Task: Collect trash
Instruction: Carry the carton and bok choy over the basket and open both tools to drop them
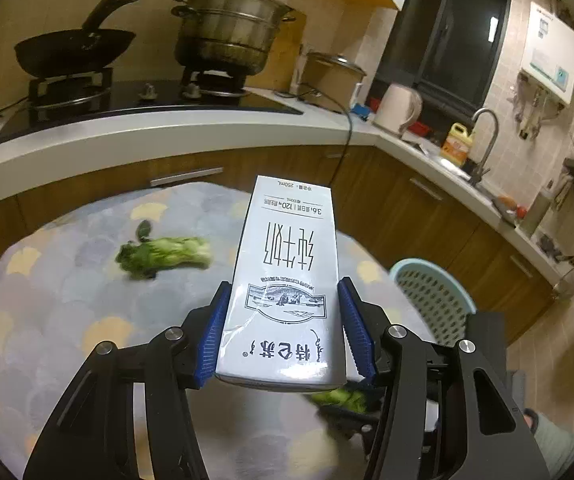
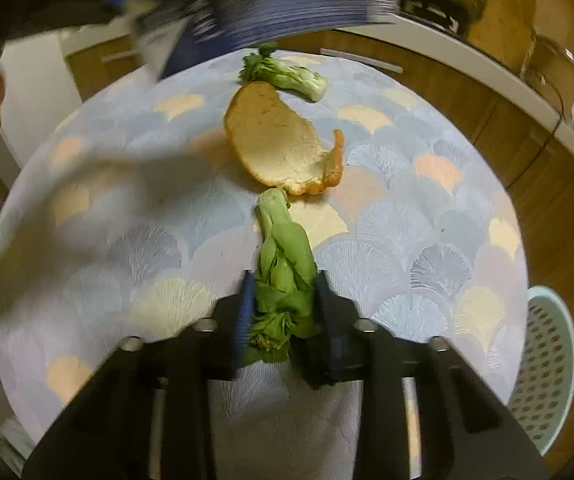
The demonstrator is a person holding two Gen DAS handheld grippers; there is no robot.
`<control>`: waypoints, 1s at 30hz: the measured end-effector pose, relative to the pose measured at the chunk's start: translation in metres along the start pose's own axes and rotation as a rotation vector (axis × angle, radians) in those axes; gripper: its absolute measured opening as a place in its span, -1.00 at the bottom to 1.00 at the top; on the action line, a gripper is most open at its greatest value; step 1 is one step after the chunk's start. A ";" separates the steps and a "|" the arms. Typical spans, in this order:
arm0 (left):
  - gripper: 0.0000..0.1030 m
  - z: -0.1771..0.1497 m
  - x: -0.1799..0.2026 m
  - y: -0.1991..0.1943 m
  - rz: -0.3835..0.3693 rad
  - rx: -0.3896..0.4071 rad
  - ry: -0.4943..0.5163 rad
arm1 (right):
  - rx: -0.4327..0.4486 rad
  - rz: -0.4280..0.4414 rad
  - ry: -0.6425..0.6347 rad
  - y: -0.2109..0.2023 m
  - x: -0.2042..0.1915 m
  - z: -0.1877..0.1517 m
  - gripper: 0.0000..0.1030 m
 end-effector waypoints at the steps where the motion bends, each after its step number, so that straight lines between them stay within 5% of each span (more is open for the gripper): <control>1: -0.01 0.002 0.005 -0.001 0.008 0.008 0.016 | 0.015 0.030 0.006 -0.006 0.000 -0.002 -0.61; 8: 0.00 0.012 0.042 0.003 -0.048 0.020 0.065 | 0.083 0.054 0.148 -0.049 0.041 -0.017 -0.61; 19: 0.00 0.021 0.133 0.056 -0.147 -0.011 0.124 | 0.213 -0.158 0.394 -0.129 0.173 -0.062 -0.61; 25: 0.00 0.011 0.192 0.106 -0.212 -0.071 0.138 | 0.130 -0.285 0.610 -0.137 0.250 -0.116 -0.61; 30: 0.00 -0.006 0.228 0.150 -0.240 -0.140 0.165 | 0.065 -0.301 0.777 -0.126 0.293 -0.160 -0.61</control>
Point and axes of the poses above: each gripper's, at about its wrist camera, not at the fingertips, and y roughly the way its jaws point, x to its right, z to its top, the point moved 8 cm from there along y, roughly the way its jaws point
